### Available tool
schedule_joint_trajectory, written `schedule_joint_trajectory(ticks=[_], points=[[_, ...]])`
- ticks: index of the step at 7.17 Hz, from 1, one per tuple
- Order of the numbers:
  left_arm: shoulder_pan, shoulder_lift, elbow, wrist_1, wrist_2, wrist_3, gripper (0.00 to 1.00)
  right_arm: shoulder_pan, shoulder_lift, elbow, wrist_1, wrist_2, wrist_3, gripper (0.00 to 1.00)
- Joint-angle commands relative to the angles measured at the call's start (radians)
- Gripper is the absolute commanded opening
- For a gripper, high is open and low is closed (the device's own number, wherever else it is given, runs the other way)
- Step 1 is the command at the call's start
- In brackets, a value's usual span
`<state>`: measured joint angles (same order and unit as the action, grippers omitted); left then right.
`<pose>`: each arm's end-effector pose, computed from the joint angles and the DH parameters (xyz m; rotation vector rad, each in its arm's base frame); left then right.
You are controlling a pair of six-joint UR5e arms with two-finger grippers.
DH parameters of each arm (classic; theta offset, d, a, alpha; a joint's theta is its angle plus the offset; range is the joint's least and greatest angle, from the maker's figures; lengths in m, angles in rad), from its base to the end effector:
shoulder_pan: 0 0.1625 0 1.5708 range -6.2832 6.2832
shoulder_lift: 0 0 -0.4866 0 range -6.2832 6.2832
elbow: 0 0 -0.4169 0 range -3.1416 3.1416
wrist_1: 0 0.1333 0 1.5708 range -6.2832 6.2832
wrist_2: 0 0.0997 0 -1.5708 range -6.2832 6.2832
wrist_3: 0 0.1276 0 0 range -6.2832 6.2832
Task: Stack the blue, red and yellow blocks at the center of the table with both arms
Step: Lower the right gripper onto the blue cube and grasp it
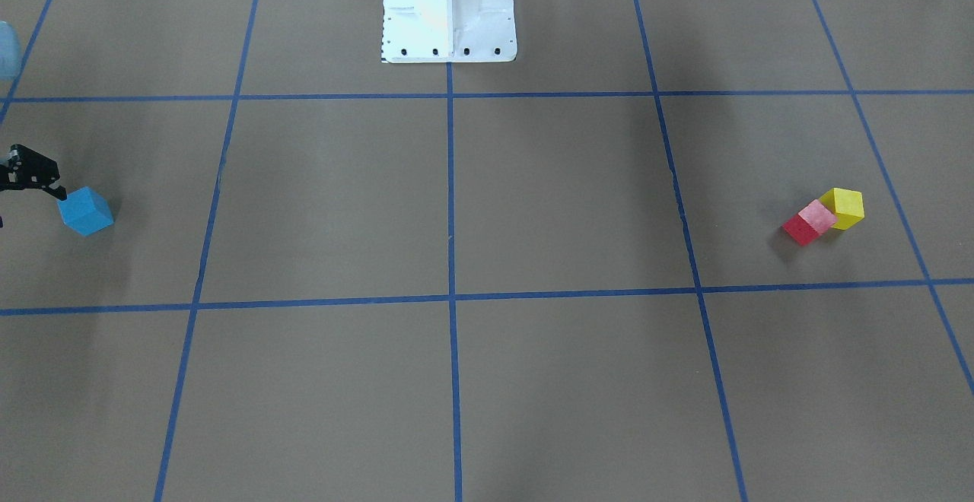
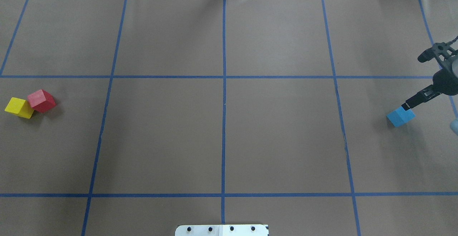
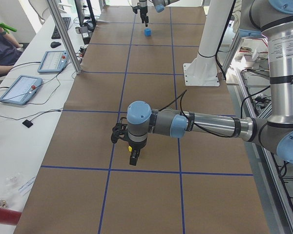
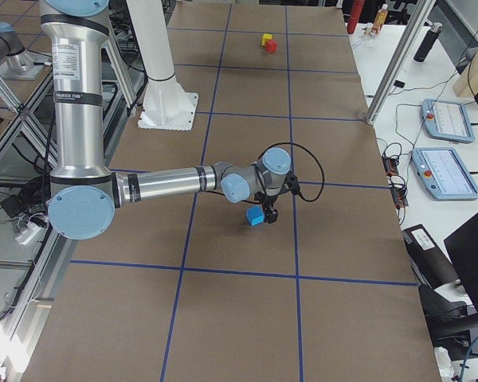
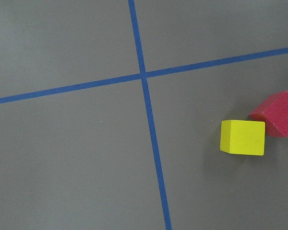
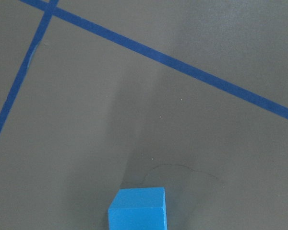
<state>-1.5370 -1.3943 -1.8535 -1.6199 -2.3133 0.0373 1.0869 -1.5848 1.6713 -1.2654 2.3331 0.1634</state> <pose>-0.0321 -0.4435 0.6748 0.1495 0.7411 0.1253 -0.2093 -0.4954 0.6602 0.1150 -0.8386 -0.4506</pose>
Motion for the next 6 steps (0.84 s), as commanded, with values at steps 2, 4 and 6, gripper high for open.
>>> schedule_joint_trajectory(ticks=[2, 4, 6], points=[[-0.002, 0.001, 0.0, -0.011, -0.002, 0.001, 1.0, -0.062, 0.012, -0.019, -0.002, -0.029, 0.001, 1.0], [-0.002, 0.001, 0.0, -0.011, -0.002, 0.001, 1.0, -0.087, 0.038, -0.042, -0.005, -0.057, 0.001, 1.0], [-0.002, 0.003, 0.0, -0.011, -0.003, 0.001, 1.0, -0.094, 0.048, -0.062, -0.005, -0.06, 0.001, 0.68]])
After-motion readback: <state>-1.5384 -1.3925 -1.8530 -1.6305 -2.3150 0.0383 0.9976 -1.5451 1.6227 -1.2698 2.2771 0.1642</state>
